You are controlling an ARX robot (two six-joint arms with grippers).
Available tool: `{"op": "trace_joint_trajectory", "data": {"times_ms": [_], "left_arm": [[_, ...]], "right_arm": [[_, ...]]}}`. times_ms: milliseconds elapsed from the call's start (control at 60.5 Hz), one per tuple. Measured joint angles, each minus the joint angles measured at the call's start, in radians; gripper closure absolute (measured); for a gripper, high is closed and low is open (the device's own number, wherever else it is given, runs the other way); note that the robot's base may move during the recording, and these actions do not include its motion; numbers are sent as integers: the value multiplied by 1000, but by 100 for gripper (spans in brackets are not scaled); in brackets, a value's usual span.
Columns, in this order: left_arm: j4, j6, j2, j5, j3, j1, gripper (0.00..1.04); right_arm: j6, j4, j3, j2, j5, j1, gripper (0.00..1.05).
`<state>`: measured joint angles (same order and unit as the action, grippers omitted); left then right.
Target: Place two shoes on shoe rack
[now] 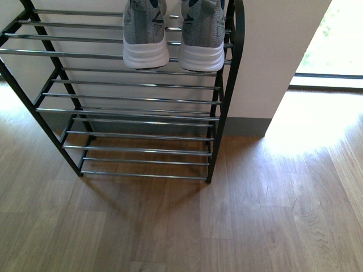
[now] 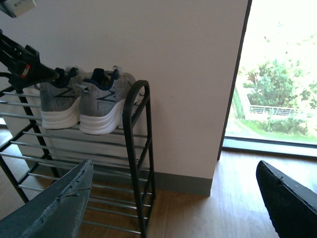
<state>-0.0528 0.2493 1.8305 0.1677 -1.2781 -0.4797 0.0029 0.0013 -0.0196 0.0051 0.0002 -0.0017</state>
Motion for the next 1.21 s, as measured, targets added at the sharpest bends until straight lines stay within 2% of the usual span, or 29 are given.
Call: {"op": "trace_joint_trajectory", "data": {"times_ms": [165,347,859,1008,1074,1206], "left_arm": [[-173,-2,-186,150,240,-39,9],[-301,-70,-408,241,483,-75,9],[-399,-453,-903,473,952,-44,9],[-410,-471,-906,464,970,-42,10],[-555,-393,-922,330,1023,-1,22],[-575,-301,-1015,215,1098,82,44]], "right_arm": [[0,0,0,0,0,0,9],[0,0,0,0,0,0,9],[0,0,0,0,0,0,9],[0,0,0,0,0,0,9],[0,0,0,0,0,0,9],[0,0,0,0,0,0,9]]}}
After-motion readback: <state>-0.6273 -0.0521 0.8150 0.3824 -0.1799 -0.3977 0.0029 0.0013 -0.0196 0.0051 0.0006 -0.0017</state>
